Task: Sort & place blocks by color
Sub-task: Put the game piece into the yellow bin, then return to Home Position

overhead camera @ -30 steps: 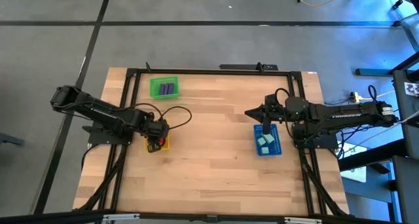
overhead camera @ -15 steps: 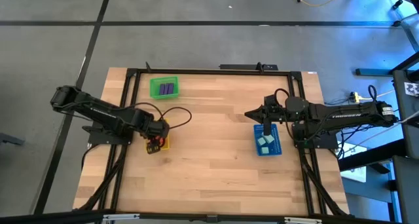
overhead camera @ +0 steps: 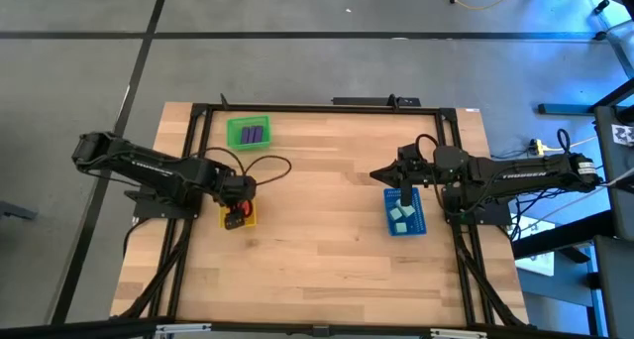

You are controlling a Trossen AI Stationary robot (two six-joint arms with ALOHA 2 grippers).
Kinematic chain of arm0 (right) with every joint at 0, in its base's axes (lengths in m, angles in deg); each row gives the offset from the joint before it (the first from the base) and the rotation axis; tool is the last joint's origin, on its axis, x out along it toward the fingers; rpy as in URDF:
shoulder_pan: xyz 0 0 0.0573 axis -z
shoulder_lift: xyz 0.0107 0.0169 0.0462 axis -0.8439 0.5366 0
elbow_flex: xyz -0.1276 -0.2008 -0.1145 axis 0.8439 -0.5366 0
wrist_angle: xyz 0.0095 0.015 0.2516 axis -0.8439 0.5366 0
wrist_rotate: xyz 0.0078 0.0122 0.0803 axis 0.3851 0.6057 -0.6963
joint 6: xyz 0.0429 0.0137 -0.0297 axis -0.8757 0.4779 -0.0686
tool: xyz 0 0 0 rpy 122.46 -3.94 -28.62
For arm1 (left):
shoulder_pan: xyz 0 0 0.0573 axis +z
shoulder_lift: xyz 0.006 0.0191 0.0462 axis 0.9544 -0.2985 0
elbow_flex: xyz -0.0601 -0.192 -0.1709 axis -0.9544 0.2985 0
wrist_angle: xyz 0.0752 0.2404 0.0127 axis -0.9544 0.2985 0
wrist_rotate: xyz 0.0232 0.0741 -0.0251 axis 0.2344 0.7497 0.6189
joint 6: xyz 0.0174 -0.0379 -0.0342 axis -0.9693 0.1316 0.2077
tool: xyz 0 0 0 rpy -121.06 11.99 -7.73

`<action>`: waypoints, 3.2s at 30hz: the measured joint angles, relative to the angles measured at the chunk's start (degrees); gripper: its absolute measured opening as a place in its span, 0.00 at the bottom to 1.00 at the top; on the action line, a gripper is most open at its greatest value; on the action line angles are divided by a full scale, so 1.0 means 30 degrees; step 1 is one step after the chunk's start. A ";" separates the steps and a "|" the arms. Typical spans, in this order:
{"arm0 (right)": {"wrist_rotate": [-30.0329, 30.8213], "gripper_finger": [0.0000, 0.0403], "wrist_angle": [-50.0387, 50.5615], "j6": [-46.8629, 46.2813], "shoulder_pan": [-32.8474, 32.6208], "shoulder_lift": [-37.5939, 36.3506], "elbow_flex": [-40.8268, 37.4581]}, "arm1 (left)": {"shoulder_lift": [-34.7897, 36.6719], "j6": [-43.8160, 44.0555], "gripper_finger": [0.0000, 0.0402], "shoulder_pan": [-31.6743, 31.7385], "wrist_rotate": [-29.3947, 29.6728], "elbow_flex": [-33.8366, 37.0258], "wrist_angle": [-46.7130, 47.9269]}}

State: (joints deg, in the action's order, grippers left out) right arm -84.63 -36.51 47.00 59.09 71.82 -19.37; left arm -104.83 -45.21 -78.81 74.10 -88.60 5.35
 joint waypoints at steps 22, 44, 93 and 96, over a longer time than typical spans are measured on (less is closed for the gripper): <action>-0.1040 0.00 -0.3706 -0.0257 -0.1889 0.8358 0.4078 | 0.1691 -0.1927 0.68 0.1339 -0.0496 0.0002 -0.1687; -0.5761 0.00 -0.4290 0.1888 -0.1600 2.5748 1.8855 | 0.3665 -0.0414 0.68 0.0900 0.0269 0.0013 0.0186; -0.0329 0.00 0.0666 0.3563 -0.0328 0.0444 0.4080 | 1.0172 -0.3087 0.00 0.0450 0.5302 0.1484 -1.7054; -0.0329 0.00 0.0659 0.3570 -0.0328 0.0444 0.4080 | 1.1256 -0.3087 0.00 0.0334 0.5376 0.2329 -1.7233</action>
State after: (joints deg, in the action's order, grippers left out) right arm -85.62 -34.54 57.71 58.11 73.16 -7.13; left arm -71.07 -54.47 -77.80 90.23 -81.62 -46.35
